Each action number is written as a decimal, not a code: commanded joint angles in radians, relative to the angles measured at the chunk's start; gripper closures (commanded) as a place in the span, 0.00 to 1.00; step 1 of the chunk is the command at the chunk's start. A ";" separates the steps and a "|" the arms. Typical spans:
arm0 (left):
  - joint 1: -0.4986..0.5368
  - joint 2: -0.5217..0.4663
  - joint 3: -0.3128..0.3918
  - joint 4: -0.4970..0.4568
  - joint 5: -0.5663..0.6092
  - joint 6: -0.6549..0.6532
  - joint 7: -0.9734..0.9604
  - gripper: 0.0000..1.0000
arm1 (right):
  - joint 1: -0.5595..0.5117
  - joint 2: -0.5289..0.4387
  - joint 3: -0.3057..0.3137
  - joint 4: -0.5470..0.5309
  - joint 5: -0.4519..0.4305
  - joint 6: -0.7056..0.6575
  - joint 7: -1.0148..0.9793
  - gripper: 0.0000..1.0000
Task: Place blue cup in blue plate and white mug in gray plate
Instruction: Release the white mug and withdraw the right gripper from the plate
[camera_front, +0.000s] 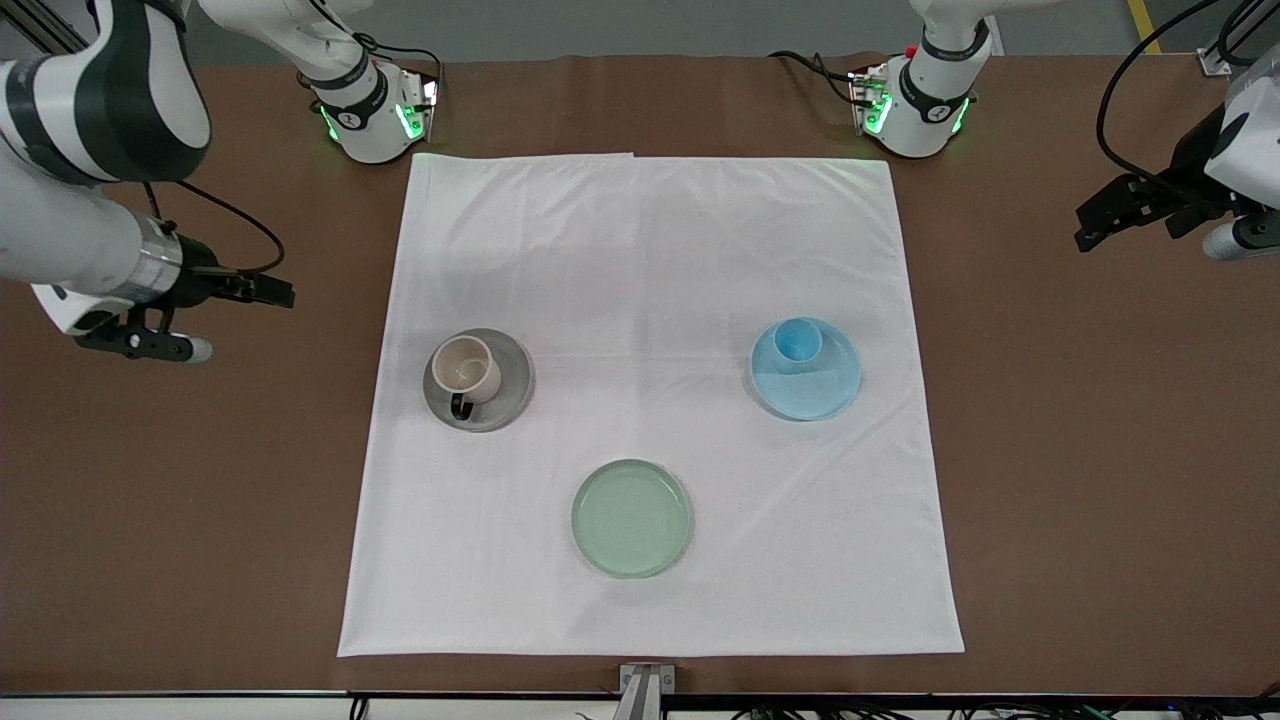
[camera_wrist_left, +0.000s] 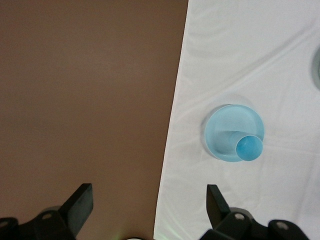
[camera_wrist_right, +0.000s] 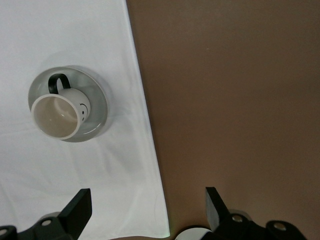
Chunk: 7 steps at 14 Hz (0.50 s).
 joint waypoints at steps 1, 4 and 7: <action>0.010 -0.012 -0.006 -0.003 0.003 0.002 0.014 0.00 | -0.040 -0.100 0.017 -0.081 -0.046 0.025 -0.053 0.00; 0.008 -0.014 -0.006 -0.003 0.003 0.002 0.014 0.00 | -0.123 -0.117 0.017 -0.081 -0.048 0.037 -0.200 0.00; 0.008 -0.012 -0.006 -0.003 0.003 0.002 0.014 0.00 | -0.171 -0.113 0.017 -0.059 -0.047 0.040 -0.264 0.00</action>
